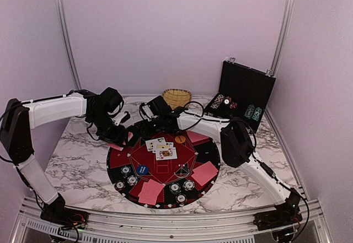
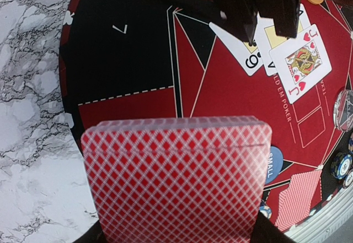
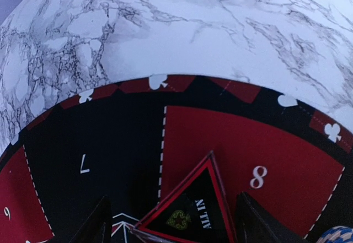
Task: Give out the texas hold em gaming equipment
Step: Pick up the all-in button from position 9.
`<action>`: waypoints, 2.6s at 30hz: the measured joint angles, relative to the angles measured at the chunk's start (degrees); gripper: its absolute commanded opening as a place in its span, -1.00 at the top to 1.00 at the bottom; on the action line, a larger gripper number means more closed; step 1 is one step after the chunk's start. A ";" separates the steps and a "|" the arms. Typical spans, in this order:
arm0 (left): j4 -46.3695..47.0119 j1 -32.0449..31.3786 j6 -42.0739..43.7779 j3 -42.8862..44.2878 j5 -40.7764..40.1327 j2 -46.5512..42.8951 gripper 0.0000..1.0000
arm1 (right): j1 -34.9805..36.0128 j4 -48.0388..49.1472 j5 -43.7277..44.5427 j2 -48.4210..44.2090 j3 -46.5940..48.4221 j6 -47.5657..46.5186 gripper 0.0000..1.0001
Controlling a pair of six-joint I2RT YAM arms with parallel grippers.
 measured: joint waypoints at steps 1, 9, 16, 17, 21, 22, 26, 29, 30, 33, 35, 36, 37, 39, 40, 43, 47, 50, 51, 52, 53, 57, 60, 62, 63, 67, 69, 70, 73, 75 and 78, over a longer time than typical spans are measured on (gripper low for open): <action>0.00 0.00 0.00 0.00 -0.02 0.00 0.26 | 0.46 -0.42 0.15 -0.24 -0.24 0.17 -0.48; 0.04 0.33 -0.20 -0.13 -0.11 -0.33 0.26 | 3.02 -2.01 5.09 -1.16 -1.99 -0.55 -0.58; -0.02 0.68 -0.46 -0.55 -0.57 -1.88 0.26 | 4.28 -1.95 9.86 -1.16 -2.27 -1.88 -0.63; 0.00 0.72 -0.48 -0.55 -0.59 -1.95 0.26 | 4.33 -1.95 10.16 -1.16 -2.27 -1.88 -0.61; 0.00 0.76 -0.48 -0.63 -0.59 -1.99 0.26 | 4.63 -1.79 12.37 -0.92 -2.29 -2.12 -0.60; -0.02 0.79 -0.48 -0.70 -0.59 -2.01 0.26 | 4.70 -1.57 12.85 -0.85 -2.29 -2.23 -0.58; -0.04 0.85 -0.52 -1.22 -0.57 -2.51 0.26 | 5.16 -0.61 14.62 -0.59 -2.29 -2.38 -0.57; -0.07 0.87 -0.68 -1.25 -0.57 -2.64 0.26 | 5.40 0.22 15.61 -0.35 -2.27 -2.40 -0.57; -0.07 0.90 -0.68 -1.25 -0.57 -2.64 0.26 | 5.42 0.55 15.93 -0.24 -2.27 -2.40 -0.56; -0.07 0.92 -0.68 -1.25 -0.57 -2.64 0.26 | 5.60 1.70 16.61 0.15 -2.27 -2.32 -0.50; -0.07 0.92 -0.68 -1.25 -0.55 -2.64 0.26 | 5.60 2.45 17.05 0.37 -2.25 -2.16 -0.43; -0.07 0.92 -0.68 -1.25 -0.55 -2.64 0.26 | 5.60 2.67 17.22 0.39 -2.25 -2.19 -0.39; -0.07 0.92 -0.66 -1.25 -0.55 -2.64 0.26 | 5.60 2.93 17.35 0.48 -2.25 -2.12 -0.32; -0.07 0.92 -0.68 -1.25 -0.55 -2.64 0.26 | 5.66 3.43 17.46 0.61 -2.25 -2.08 -0.15; -0.07 0.94 -0.68 -1.25 -0.55 -2.64 0.26 | 5.73 3.72 17.49 0.70 -2.25 -2.10 -0.13; -0.07 0.98 -0.68 -1.25 -0.55 -2.64 0.26 | 5.84 3.93 17.79 0.72 -2.25 -2.10 -0.06; -0.07 0.98 -0.68 -1.25 -0.55 -2.64 0.26 | 5.84 4.50 17.79 0.63 -2.78 -2.25 0.03; -0.07 1.09 -0.68 -1.27 -0.55 -2.64 0.26 | 5.84 5.99 17.62 -0.28 -4.66 -2.47 0.04; -0.07 1.18 -0.70 -1.29 -0.55 -2.64 0.25 | 5.84 6.38 17.57 -0.70 -5.42 -2.58 0.04; -0.07 1.27 -0.70 -1.31 -0.55 -2.64 0.26 | 5.84 6.62 17.55 -1.07 -5.99 -2.67 0.04; -0.07 1.33 -0.74 -1.33 -0.57 -2.64 0.26 | 5.84 6.82 17.51 -1.53 -6.80 -2.73 0.05; -0.04 1.64 -0.90 -1.77 -0.57 -2.86 0.25 | 5.81 7.04 17.05 -4.35 -10.86 -3.23 0.05; -0.07 1.90 -0.96 -2.14 -0.57 -2.95 0.25 | 5.79 7.06 16.65 -6.45 -13.75 -3.69 0.06; -0.07 1.99 -1.09 -2.25 -0.57 -2.95 0.25 | 5.79 7.10 16.46 -7.87 -15.32 -3.89 0.06; -0.07 2.03 -1.14 -2.27 -0.57 -2.95 0.25 | 5.79 7.15 16.31 -8.59 -16.00 -4.00 0.06; -0.02 2.21 -1.46 -2.51 -0.57 -2.95 0.25 | 5.79 7.67 15.61 -11.87 -18.71 -4.63 0.07; 0.00 2.36 -1.68 -2.60 -0.59 -2.95 0.25 | 5.79 8.04 15.34 -13.09 -19.10 -4.81 0.07; 0.02 2.38 -1.75 -2.64 -0.59 -2.95 0.25 | 5.79 8.11 15.21 -13.60 -19.10 -4.87 0.06; 0.02 2.54 -1.99 -2.75 -0.59 -2.95 0.25 | 5.79 8.94 14.93 -14.97 -19.78 -5.07 0.06; 0.02 2.67 -2.16 -2.75 -0.61 -2.93 0.25 | 5.79 9.29 14.80 -16.35 -21.55 -5.16 0.05; 0.02 2.80 -2.25 -2.75 -0.66 -2.93 0.25 | 5.88 10.19 14.58 -18.62 -25.29 -5.27 0.05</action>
